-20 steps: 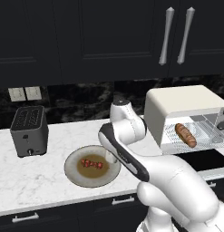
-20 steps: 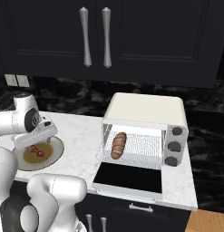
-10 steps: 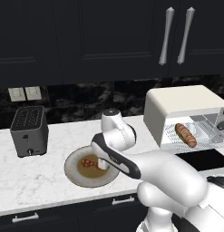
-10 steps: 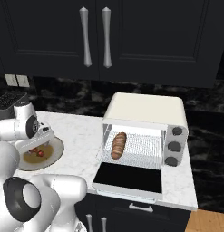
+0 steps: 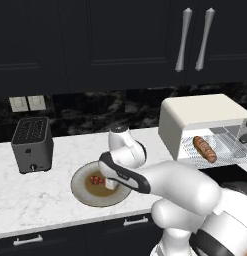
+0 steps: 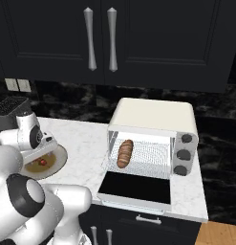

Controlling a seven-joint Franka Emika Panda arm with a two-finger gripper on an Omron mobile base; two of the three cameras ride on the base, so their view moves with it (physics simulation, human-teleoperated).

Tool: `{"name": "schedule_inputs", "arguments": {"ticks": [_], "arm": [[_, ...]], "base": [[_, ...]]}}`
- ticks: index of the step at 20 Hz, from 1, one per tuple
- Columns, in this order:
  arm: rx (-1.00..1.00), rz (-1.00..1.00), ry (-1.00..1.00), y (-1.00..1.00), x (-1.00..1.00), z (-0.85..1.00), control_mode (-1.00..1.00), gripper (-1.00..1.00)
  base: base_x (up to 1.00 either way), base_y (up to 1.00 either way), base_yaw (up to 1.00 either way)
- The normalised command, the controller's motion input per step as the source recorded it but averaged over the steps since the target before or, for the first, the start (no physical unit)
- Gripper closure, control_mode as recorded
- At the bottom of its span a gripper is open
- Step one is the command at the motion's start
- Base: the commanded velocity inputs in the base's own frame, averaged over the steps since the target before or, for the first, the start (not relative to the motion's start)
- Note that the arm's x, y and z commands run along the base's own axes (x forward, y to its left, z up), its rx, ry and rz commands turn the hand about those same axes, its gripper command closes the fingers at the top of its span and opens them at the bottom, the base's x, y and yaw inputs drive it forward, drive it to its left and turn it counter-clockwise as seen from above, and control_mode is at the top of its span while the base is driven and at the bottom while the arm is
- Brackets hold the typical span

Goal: Pick up the kebab skewer and baguette bread, and place them inside the toaster oven. Close the toaster oven door and start by setting the timer.

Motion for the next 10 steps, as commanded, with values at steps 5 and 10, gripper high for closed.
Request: {"name": "schedule_inputs", "arguments": {"ticks": [5, 10], "arm": [[0.00, 0.00, 0.00, 0.25, 0.25, -0.29, -1.00, -1.00], [0.00, 0.00, 0.00, 0.17, 0.22, -0.24, -1.00, -1.00]], "base": [[0.00, 0.00, 0.00], [0.00, 0.00, 0.00]]}}
